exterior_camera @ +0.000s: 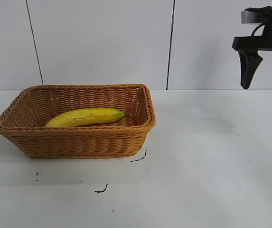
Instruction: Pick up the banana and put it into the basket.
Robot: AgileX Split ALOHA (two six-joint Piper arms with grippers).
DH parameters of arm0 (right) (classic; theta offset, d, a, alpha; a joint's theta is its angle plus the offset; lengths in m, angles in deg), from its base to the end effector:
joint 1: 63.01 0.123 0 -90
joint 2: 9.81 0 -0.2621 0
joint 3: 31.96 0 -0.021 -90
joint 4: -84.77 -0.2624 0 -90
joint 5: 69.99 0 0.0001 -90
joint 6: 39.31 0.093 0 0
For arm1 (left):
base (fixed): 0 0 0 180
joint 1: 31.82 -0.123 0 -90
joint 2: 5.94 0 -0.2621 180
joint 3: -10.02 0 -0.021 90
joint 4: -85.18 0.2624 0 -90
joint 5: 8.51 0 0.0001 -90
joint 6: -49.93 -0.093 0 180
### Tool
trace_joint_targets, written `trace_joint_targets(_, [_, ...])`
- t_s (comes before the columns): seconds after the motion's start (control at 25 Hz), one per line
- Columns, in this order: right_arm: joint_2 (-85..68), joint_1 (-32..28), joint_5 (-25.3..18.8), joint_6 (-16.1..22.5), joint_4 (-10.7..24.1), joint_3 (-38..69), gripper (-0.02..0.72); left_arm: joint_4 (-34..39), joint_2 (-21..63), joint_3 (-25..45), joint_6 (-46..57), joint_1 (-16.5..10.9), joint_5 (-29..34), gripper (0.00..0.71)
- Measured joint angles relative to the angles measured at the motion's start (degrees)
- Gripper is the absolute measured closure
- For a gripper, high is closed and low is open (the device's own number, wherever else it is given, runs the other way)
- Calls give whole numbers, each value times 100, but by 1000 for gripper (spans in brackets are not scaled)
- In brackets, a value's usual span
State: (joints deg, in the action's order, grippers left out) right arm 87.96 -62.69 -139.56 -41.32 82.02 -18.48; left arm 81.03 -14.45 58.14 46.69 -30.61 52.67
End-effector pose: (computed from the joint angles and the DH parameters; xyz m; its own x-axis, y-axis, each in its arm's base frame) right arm 0.2862 0.0058 0.2143 -0.9996 -0.0239 0.0131 -0.0233 0.9987 0.0452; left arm 0.0303 -0.0065 0.2804 -0.4637 0.0313 -0.8854 0.0872 0.9961 -0.0104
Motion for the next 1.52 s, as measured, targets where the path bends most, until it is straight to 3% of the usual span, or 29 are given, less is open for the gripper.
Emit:
trace_joint_targets(0.2, [-1677, 0, 99, -31, -22, 1485, 110, 0, 0, 0, 0, 0, 0, 20])
trace_joint_targets(0.4, [-3369, 0, 785, -66, -29, 2609, 110, 0, 0, 0, 0, 0, 0, 20])
trace_joint_targets(0.56, [-4823, 0, 1048, -74, -40, 3319, 110, 0, 0, 0, 0, 0, 0, 20])
trace_joint_targets(1.16, [-8683, 0, 1112, -74, -24, 3466, 110, 0, 0, 0, 0, 0, 0, 20])
trace_joint_targets(1.52, [-8951, 7, 1107, -74, -41, 3466, 110, 0, 0, 0, 0, 0, 0, 20])
